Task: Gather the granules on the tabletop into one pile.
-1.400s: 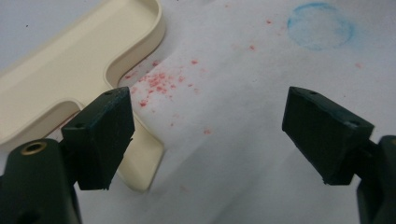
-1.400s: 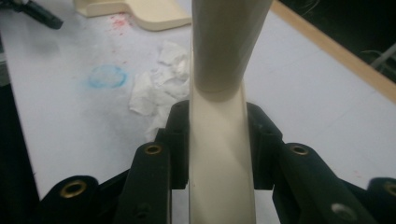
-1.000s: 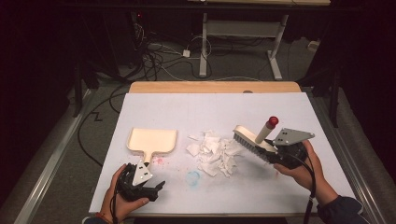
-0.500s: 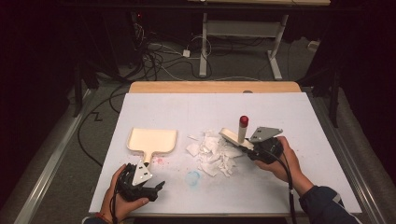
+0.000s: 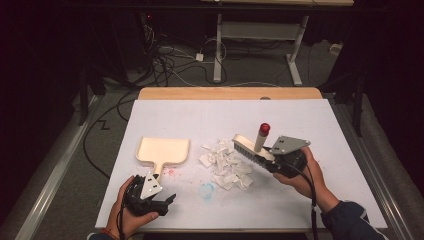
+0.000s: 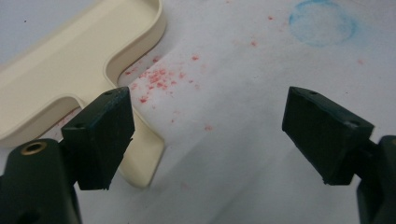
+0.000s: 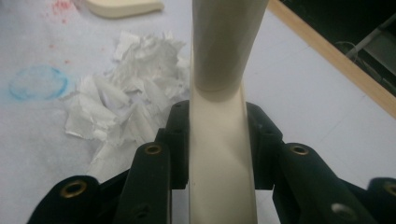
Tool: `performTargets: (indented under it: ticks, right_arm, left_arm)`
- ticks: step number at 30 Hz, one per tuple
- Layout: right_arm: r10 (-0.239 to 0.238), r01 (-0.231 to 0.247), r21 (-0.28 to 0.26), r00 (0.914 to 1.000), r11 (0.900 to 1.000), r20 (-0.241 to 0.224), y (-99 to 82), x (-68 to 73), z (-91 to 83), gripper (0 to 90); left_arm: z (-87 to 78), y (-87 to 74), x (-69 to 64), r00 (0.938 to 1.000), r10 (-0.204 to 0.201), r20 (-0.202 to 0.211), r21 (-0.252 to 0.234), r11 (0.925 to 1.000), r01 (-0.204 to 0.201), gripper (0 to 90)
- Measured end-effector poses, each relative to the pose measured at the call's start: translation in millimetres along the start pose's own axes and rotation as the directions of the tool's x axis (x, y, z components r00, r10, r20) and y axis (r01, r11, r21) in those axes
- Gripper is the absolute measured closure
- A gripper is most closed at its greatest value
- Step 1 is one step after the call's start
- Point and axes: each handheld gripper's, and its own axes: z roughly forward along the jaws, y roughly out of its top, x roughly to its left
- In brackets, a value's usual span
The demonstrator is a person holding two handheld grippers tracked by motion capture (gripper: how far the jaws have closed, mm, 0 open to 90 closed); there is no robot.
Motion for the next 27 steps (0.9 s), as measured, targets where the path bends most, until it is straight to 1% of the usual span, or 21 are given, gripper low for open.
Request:
performTargets:
  ticks: [3,5,7,10,13,14,16,17,20,21,23,27]
  right_arm:
    - [0.025,-0.025,-0.041,0.9997,0.9988,-0.007,0.0,-4.6,-15.3,68.1]
    - [0.021,-0.021,-0.058,0.9997,0.9981,-0.013,-0.7,-4.9,-25.3,68.1]
    - [0.018,-0.02,-0.069,0.9992,0.9974,-0.037,-4.7,-2.4,-38.2,68.1]
    - [-0.002,-0.002,-0.057,0.9979,0.9983,-0.065,-12.5,3.4,-51.4,68.1]
    - [-0.017,0.014,-0.031,0.9961,0.9994,-0.087,-23.3,8.8,-66.3,68.1]
    - [-0.018,0.015,-0.029,0.9951,0.9995,-0.097,-26.5,9.5,-70.6,68.1]
    - [-0.001,-0.001,-0.02,0.9929,0.9998,-0.119,-32.4,11.4,-76.9,68.1]
    - [-0.007,0.006,-0.009,0.9917,0.9999,-0.128,-36.5,13.6,-79.7,68.1]
    - [-0.024,0.027,0.02,0.9896,0.9994,-0.142,-44.3,18.1,-82.3,68.1]
    - [-0.028,0.032,0.027,0.9874,0.9991,-0.156,-46.5,18.5,-81.9,68.1]
    - [-0.019,0.027,0.044,0.9853,0.9987,-0.17,-50.3,20.6,-76.4,68.1]
    - [-0.026,0.041,0.075,0.9808,0.9963,-0.193,-51.1,25.3,-61.2,68.1]
  left_arm:
    - [0.0,0.3,-0.3,1.0,0.001,-0.001,0.0,1.0,-0.001,16.3]
    - [-0.8,0.3,-0.7,1.0,0.002,-0.001,-0.004,1.0,-0.002,16.3]
    - [-1.7,0.3,-0.9,1.0,0.003,-0.003,-0.004,1.0,-0.003,16.3]
    - [-2.7,0.1,-1.1,1.0,0.001,-0.005,-0.009,1.0,-0.001,16.3]
    - [-3.5,0.0,-0.8,1.0,0.004,-0.006,-0.01,0.9999,-0.004,16.3]
    - [-3.6,0.0,-0.7,1.0,0.003,-0.007,-0.01,0.9999,-0.003,16.3]
    - [-4.1,0.3,-0.8,1.0,0.006,-0.006,-0.011,0.9999,-0.006,16.3]
    - [-4.2,0.7,-1.0,1.0,0.006,-0.007,-0.011,0.9999,-0.006,16.3]
    - [-4.1,1.5,-1.5,0.9999,0.01,-0.006,-0.012,0.9999,-0.01,16.3]
    - [-3.4,1.9,-1.9,0.9999,0.013,-0.004,-0.009,0.9999,-0.013,16.3]
    - [-2.5,2.7,-2.6,0.9999,0.017,-0.003,-0.006,0.9998,-0.017,16.3]
    - [-0.8,3.3,-3.0,0.9998,0.02,0.002,-0.002,0.9998,-0.02,16.3]
